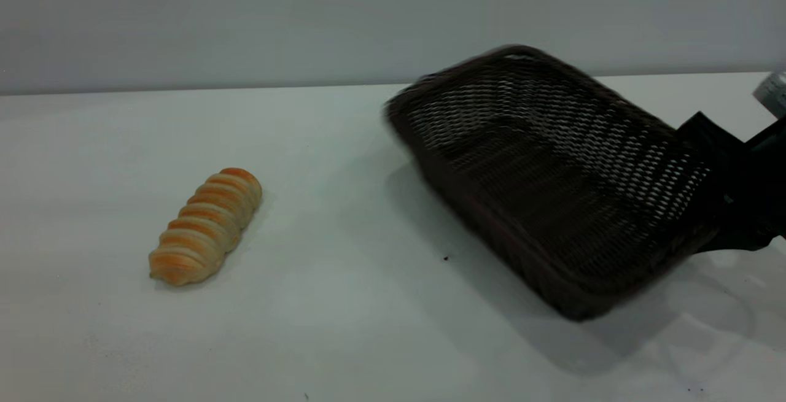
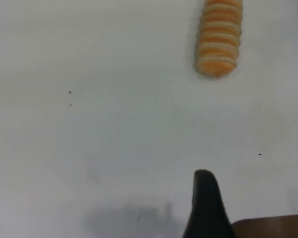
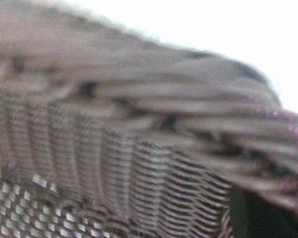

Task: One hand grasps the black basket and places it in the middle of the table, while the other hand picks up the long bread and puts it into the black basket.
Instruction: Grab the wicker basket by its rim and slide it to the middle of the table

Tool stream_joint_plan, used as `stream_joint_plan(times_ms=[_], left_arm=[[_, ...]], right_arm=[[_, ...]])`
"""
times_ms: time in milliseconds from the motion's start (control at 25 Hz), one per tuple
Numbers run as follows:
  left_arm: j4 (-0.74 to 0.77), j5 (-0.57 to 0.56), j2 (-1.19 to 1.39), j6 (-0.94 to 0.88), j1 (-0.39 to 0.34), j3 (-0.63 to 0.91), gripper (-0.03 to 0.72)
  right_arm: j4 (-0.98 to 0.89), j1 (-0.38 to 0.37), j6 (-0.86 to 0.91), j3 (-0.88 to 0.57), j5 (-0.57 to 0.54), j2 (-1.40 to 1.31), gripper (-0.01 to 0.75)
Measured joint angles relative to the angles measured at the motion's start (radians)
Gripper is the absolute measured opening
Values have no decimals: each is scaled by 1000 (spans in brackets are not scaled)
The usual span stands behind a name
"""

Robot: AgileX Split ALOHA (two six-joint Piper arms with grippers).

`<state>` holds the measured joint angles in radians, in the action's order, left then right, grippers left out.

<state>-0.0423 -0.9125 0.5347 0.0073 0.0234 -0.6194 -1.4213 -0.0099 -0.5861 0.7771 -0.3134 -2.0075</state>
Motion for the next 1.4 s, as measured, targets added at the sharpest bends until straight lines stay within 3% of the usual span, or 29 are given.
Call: stream_joint_plan(times_ms=[200,320,600,800,1040,1240,1400], left_arm=[[0,-1,0,0,0,0,541],[0,-1,0,0,0,0,541],[0,-1,0,0,0,0,541],[-4,-1,0,0,0,0,541],[-5,-5,0,0,0,0,541],[-5,-8,0,0,0,0,541],[-6,-8,0,0,0,0,541]], right_arm=[[56,1,-78,1,2,54,121],[187,1,-82,40,-46,67,121],[635,14,144,214,-261,12,121],[855,102,286,359,-363,-36,121],[891,241,338,508,-408,-117,121],[889,279,348,575,-418,-178,130],[890,278,344,582,-417,-185,237]])
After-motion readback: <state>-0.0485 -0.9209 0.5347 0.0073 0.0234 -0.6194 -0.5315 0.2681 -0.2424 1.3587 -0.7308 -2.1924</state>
